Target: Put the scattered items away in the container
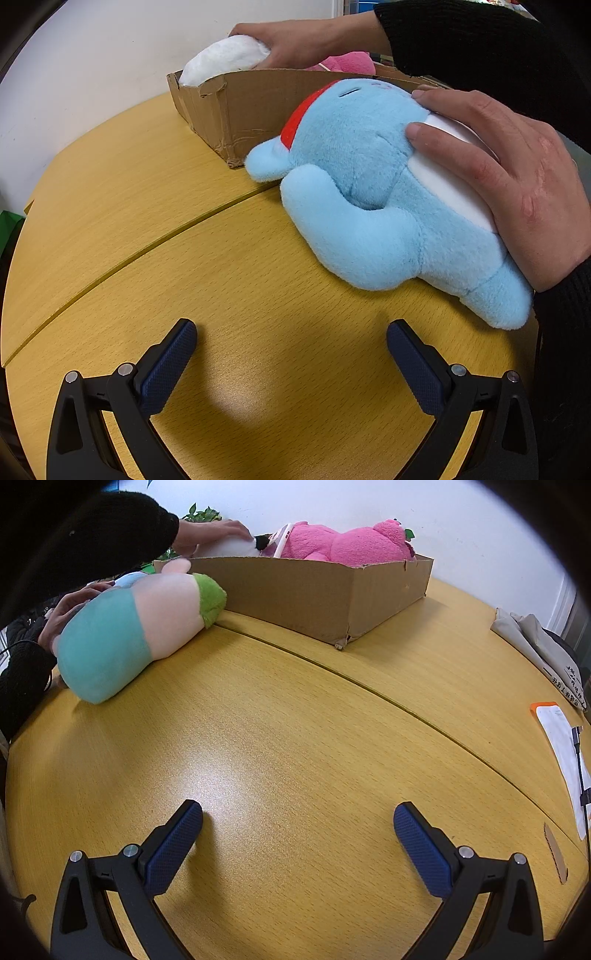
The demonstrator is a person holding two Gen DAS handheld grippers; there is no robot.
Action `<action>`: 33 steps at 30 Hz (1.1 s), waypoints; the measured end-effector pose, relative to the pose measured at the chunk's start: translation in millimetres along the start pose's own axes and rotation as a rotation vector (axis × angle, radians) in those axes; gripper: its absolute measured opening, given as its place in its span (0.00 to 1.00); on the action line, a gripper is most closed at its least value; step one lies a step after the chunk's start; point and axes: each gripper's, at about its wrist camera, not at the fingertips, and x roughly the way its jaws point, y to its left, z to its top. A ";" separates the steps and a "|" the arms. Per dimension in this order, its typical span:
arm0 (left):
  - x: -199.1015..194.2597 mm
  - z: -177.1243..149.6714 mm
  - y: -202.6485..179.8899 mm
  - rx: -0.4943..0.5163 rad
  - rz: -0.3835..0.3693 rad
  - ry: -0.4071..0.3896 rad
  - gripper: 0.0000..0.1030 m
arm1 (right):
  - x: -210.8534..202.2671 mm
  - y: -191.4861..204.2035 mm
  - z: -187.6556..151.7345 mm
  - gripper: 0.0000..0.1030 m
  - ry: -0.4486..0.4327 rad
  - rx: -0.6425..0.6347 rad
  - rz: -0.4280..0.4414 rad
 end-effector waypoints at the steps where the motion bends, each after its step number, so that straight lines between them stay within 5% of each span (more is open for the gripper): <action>1: 0.4 0.0 -0.1 0.000 0.000 0.000 1.00 | -0.2 0.0 -0.1 1.00 0.000 0.000 0.000; 33: 0.9 -0.8 0.3 0.000 0.001 0.000 1.00 | 1.6 -1.7 2.2 1.00 0.000 0.000 -0.001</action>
